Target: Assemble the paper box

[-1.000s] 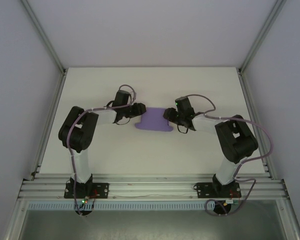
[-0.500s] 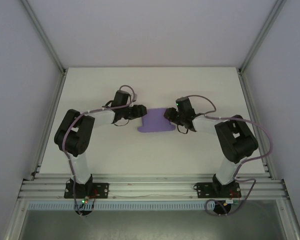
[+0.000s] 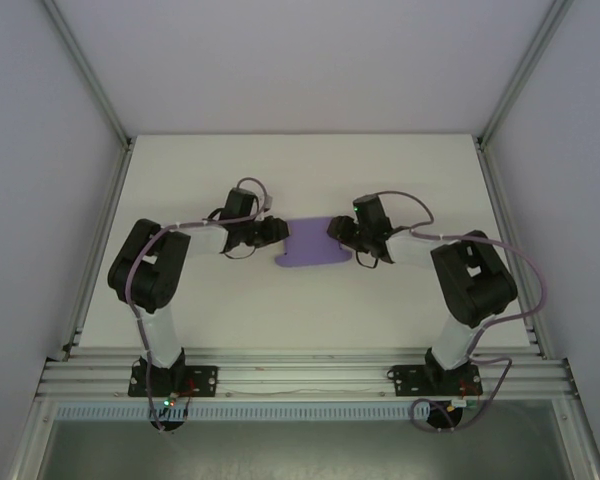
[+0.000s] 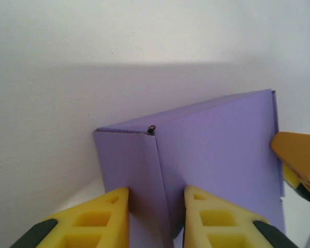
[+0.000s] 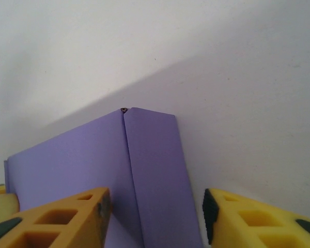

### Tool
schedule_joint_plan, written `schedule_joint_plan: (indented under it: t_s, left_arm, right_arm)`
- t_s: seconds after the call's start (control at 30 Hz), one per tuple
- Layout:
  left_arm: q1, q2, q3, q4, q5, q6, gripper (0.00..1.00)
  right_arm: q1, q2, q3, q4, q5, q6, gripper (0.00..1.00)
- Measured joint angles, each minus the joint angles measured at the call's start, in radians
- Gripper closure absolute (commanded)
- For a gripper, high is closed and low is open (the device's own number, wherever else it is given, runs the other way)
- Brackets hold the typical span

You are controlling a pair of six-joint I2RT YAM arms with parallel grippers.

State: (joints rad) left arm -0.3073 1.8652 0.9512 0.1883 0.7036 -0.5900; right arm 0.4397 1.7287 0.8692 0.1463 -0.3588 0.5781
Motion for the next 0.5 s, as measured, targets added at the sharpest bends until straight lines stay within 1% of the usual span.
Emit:
schedule_joint_plan:
  t_s: [0.07, 0.1, 0.17, 0.23, 0.33, 0.5]
  left_arm:
    - [0.016, 0.002, -0.027, 0.055, 0.036, -0.024, 0.78]
    - [0.024, 0.007, -0.038, 0.082, 0.053, -0.035, 0.78]
    - [0.039, 0.023, -0.058, 0.145, 0.096, -0.058, 0.83]
    - [0.053, 0.037, -0.069, 0.198, 0.129, -0.076, 0.85]
    - [0.071, 0.062, -0.083, 0.275, 0.174, -0.101, 0.89]
    - [0.093, 0.088, -0.101, 0.361, 0.214, -0.124, 0.89]
  right_arm:
    - [-0.013, -0.025, -0.02, 0.002, -0.032, 0.014, 0.33]
    - [-0.022, -0.041, -0.032, 0.006, -0.051, 0.023, 0.29]
    - [-0.043, -0.069, -0.044, 0.014, -0.103, 0.043, 0.22]
    - [-0.062, -0.08, -0.045, 0.038, -0.159, 0.06, 0.16]
    - [-0.081, -0.08, -0.045, 0.064, -0.235, 0.087, 0.11]
    - [-0.1, -0.071, -0.046, 0.08, -0.309, 0.108, 0.09]
